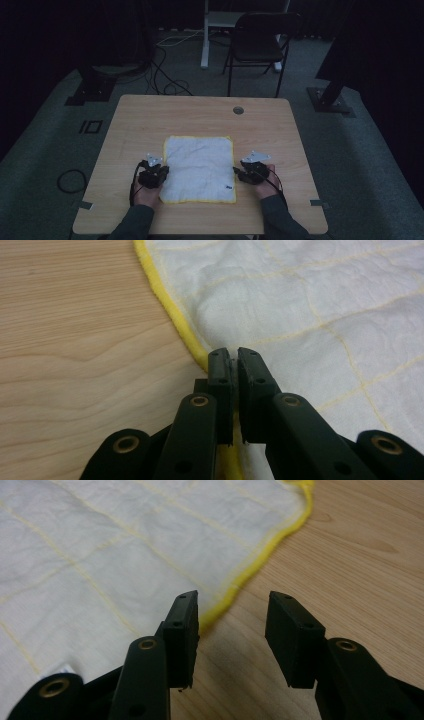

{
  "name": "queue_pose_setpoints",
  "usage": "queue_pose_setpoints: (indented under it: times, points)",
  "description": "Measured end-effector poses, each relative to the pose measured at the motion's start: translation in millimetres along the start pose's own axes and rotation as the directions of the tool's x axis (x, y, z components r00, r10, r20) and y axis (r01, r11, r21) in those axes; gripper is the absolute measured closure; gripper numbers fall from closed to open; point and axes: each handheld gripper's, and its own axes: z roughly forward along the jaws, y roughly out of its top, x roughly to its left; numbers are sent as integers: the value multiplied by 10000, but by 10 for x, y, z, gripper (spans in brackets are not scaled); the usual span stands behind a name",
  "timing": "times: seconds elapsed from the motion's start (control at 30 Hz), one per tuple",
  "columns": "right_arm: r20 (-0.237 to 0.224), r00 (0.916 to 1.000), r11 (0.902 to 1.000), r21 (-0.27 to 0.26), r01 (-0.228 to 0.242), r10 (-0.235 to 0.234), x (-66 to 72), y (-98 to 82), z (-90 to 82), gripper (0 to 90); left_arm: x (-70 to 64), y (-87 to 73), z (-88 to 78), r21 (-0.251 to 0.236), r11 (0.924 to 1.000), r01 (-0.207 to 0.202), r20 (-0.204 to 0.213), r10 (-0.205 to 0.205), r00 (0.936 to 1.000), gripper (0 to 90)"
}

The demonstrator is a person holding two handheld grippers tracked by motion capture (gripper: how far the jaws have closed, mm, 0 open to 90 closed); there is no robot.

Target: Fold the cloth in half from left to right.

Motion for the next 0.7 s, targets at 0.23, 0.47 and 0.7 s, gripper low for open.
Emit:
queue_pose_setpoints:
  times: [0.23, 0.47, 0.7]
  points:
    - [37, 10000, 10000, 5, -32, 32, -11, -9, -10, 566, 110, -6, -24, -3, 9997, 251, -61, -251, 9997, 864]
    - [87, 9999, 9999, -36, -135, 135, -42, -25, -31, 567, 144, 2, -57, -62, 9987, 505, 133, -504, 9986, 867]
    - [128, 9998, 9999, -21, -168, 168, -59, -35, -40, 570, 156, 54, -158, -452, 9955, 831, 633, -802, 9948, 868]
